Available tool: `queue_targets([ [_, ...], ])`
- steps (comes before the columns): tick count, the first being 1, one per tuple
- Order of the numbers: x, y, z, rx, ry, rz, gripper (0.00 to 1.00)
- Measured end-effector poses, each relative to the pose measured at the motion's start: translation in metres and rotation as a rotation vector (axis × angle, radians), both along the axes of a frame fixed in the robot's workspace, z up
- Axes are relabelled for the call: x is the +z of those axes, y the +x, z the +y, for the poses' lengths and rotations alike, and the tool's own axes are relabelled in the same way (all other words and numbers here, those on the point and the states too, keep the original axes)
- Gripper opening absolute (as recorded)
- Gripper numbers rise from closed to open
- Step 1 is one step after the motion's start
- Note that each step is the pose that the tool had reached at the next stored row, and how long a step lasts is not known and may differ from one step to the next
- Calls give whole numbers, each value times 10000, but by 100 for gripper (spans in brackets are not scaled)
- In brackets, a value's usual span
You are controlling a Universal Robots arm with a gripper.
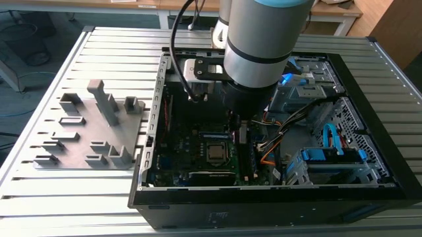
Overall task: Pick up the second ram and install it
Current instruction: 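Insert the second ram into the second slot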
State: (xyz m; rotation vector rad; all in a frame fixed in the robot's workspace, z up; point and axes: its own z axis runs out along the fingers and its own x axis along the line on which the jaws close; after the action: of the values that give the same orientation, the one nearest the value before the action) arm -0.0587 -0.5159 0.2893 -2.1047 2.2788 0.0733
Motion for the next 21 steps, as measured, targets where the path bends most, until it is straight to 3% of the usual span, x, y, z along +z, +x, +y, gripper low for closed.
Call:
queue_targets([
  [10, -6, 0, 0, -1498, 1, 0, 14],
  [21, -9, 0, -1, -2604, -1, 0, 14],
])
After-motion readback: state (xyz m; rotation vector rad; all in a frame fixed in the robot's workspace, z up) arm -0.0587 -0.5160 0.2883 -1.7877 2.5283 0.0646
